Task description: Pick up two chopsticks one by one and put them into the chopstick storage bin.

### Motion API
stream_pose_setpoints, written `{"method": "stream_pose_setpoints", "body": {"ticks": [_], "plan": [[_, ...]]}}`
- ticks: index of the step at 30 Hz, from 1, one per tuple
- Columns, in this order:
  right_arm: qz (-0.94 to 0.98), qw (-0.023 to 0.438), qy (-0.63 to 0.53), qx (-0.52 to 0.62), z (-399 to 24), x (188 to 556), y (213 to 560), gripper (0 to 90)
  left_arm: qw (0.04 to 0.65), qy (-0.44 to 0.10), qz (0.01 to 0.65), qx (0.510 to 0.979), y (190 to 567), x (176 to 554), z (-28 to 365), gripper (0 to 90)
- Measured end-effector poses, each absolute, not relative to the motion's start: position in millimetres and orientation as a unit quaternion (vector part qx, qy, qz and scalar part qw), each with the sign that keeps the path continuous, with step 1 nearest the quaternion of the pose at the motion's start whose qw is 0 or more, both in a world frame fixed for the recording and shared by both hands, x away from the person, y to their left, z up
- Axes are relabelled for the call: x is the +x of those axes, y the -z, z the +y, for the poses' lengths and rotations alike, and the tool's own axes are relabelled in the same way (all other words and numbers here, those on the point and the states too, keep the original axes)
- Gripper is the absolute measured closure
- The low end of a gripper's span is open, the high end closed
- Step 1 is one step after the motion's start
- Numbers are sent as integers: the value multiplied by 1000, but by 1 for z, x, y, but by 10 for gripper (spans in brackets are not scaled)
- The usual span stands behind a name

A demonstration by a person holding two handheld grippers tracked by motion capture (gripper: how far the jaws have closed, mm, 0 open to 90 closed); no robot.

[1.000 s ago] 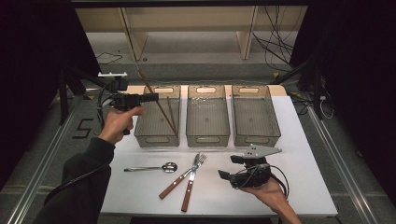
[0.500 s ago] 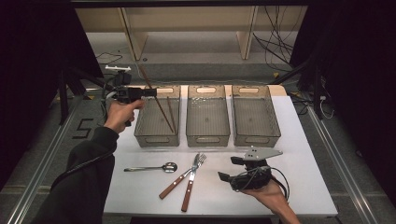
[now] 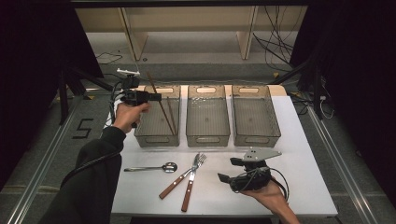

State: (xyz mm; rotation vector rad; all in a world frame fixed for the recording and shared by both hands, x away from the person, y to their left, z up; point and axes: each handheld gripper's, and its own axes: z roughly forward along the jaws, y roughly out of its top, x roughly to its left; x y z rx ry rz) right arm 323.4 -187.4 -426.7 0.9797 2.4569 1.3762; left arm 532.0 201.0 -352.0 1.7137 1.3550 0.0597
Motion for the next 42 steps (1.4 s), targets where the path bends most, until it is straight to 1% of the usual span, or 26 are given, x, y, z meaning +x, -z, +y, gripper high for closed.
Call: {"method": "stream_pose_setpoints", "body": {"ticks": [4,15,18,19,21,24,27,34,38,42], "plan": [[821,80,-460,327,-187,323,427,256,452,-16,553,699,357,535,197,833],[823,79,-459,326,-188,323,428,256,422,-18,558,715,370,538,187,825],[823,79,-459,326,-188,323,427,256,414,-15,561,717,371,540,186,744],[822,78,-460,326,-188,323,427,256,410,-17,564,716,372,540,185,700],[822,78,-460,326,-188,323,428,256,406,-23,573,712,371,541,185,579],[823,78,-459,326,-189,323,427,256,399,-28,579,711,370,542,185,428],[822,78,-461,326,-189,323,428,256,394,-30,584,709,370,541,187,304],[822,77,-460,327,-189,323,428,256,414,-32,567,711,361,531,192,224],[821,78,-460,328,-189,323,428,256,438,-47,534,722,349,514,195,196],[819,80,-462,331,-191,322,427,256,454,-63,496,737,340,493,197,194]]}}
